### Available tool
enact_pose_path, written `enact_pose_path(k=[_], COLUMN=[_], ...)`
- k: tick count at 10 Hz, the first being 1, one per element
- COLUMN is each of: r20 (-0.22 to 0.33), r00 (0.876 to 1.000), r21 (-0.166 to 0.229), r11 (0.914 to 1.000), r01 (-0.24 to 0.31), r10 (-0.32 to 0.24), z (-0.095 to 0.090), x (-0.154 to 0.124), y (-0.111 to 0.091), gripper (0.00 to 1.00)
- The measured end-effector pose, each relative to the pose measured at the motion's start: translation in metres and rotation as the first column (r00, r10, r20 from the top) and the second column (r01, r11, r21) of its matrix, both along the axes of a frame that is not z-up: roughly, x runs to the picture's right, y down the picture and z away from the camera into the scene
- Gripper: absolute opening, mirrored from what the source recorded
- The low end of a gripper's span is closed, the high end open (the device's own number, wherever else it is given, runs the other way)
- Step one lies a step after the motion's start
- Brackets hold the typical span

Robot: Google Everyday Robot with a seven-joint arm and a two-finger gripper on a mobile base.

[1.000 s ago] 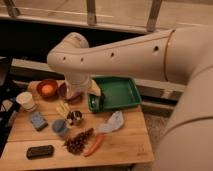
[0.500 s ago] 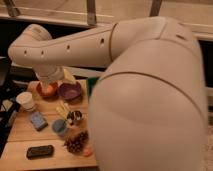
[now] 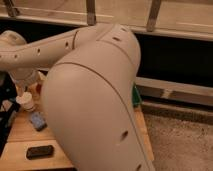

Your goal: Place sponge in paper cup

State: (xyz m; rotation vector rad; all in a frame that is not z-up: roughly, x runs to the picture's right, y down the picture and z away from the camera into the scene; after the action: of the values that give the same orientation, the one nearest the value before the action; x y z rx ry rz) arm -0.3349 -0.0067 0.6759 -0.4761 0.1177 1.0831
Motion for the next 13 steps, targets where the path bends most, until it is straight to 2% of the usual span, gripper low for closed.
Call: enact_pose_path(k=[5, 6, 7, 9, 11, 13], r20=[0.006, -0.007, 0.003, 0.017, 0.034, 0.038], r00=[1.000, 0.999, 0.999, 0.999, 0.999, 0.999], r21=[0.000, -0.002, -0.017, -0.057, -0.122, -0.184], r11=[0.9999, 0.9990, 0.9986, 0.9980, 0.9926, 0.9828], r01=[0.016, 0.045, 0.051, 0.028, 0.008, -0.011], r10=[-0.016, -0.045, -0.051, -0.027, -0.004, 0.018], z=[0.001, 0.003, 0.004, 0.020, 0.032, 0.044], x=[-0.004, -0.006, -0.013, -0.014, -0.021, -0.022], y=[0.001, 0.004, 0.013, 0.037, 0.069, 0.094], gripper=[0.80, 0.80, 0.80, 0.80, 0.80, 0.80])
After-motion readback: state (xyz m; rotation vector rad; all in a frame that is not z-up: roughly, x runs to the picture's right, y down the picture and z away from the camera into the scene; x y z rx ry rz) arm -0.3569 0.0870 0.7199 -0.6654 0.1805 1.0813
